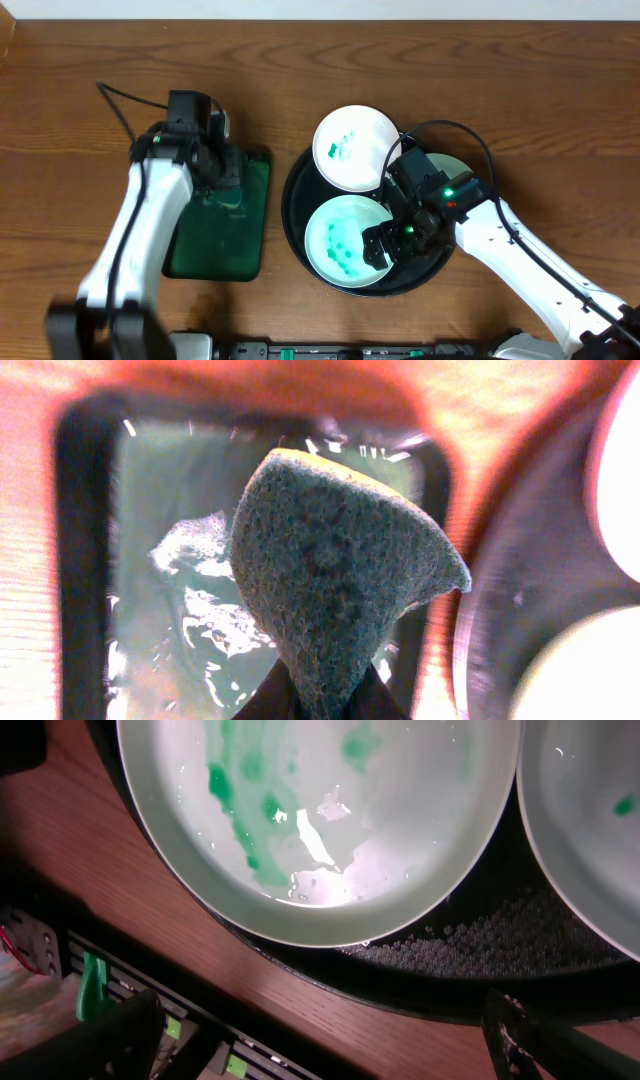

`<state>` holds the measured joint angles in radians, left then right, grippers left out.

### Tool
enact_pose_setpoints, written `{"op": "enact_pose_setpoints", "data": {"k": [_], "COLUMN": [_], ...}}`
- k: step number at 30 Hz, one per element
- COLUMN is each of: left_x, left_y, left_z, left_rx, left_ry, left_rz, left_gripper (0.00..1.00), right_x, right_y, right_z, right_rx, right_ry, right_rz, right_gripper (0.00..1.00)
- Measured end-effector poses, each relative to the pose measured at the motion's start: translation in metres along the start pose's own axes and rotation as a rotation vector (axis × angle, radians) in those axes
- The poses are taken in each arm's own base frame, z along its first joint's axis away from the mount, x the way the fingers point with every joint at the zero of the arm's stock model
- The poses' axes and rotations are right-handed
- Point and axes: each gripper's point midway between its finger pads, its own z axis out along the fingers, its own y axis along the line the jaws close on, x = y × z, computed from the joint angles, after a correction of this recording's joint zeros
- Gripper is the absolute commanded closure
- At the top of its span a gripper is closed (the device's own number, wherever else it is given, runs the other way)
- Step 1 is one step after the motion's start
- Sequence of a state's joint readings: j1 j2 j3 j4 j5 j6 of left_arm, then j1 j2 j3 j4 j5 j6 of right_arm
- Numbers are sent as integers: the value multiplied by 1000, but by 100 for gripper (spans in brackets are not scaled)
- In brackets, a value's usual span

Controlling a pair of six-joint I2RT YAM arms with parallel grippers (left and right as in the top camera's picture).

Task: Clean dirty plates on tray and stack at the side
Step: 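Lift the wet sponge up out of the tray with the left gripper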

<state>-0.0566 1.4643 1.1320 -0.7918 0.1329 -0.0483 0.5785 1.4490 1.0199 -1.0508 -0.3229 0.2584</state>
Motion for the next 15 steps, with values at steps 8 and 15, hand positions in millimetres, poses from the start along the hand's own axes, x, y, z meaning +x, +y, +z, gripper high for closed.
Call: {"op": "enact_pose_setpoints", "data": {"k": [8,15], "left_x": [-23,-54], "left_y": [0,6], "left_z": [-73,-97], "left_rx": [-106,-157], "left_ry": [-280,-472], "left_rz": [55,53], "left_gripper": [93,93], "right_x": [5,5], "right_y": [-1,-1], "right_z": [0,0], "right_rx": [6,5], "right_ry": [21,19], "right_rz": [7,7], "right_gripper": [1,1]}}
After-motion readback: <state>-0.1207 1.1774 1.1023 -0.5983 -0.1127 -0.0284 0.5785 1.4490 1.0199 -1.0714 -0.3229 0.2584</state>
